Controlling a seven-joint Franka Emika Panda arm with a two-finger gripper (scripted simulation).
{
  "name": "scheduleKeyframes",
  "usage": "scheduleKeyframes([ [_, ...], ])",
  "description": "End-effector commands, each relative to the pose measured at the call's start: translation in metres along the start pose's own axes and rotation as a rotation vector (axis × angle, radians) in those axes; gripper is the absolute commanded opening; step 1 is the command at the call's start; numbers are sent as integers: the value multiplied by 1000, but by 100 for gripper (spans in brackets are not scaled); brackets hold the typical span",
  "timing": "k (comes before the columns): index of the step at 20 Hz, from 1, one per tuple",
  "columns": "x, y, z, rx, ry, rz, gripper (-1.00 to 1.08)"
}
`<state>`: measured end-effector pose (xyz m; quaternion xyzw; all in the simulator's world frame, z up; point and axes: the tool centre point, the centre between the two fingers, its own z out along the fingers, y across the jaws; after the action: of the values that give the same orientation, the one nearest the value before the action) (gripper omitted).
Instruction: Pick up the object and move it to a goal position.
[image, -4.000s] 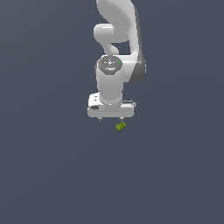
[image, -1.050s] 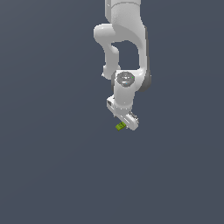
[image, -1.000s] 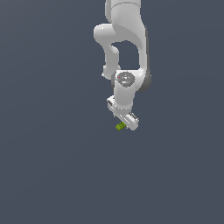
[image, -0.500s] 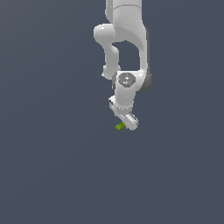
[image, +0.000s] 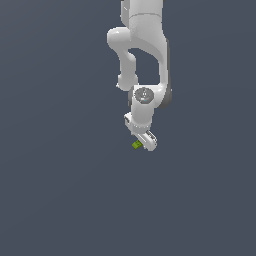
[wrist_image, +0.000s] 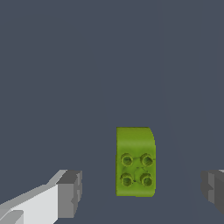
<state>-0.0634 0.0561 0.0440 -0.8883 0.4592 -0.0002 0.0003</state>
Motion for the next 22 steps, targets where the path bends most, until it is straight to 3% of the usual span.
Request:
scheduleKeyframes([
  [1,0,1,13,-1,0,2,100],
  [9,0,0,32,-1,0,3,100],
  [10,0,0,32,-1,0,3,-100],
  [22,-1,0,31,-1,0,3,-100],
])
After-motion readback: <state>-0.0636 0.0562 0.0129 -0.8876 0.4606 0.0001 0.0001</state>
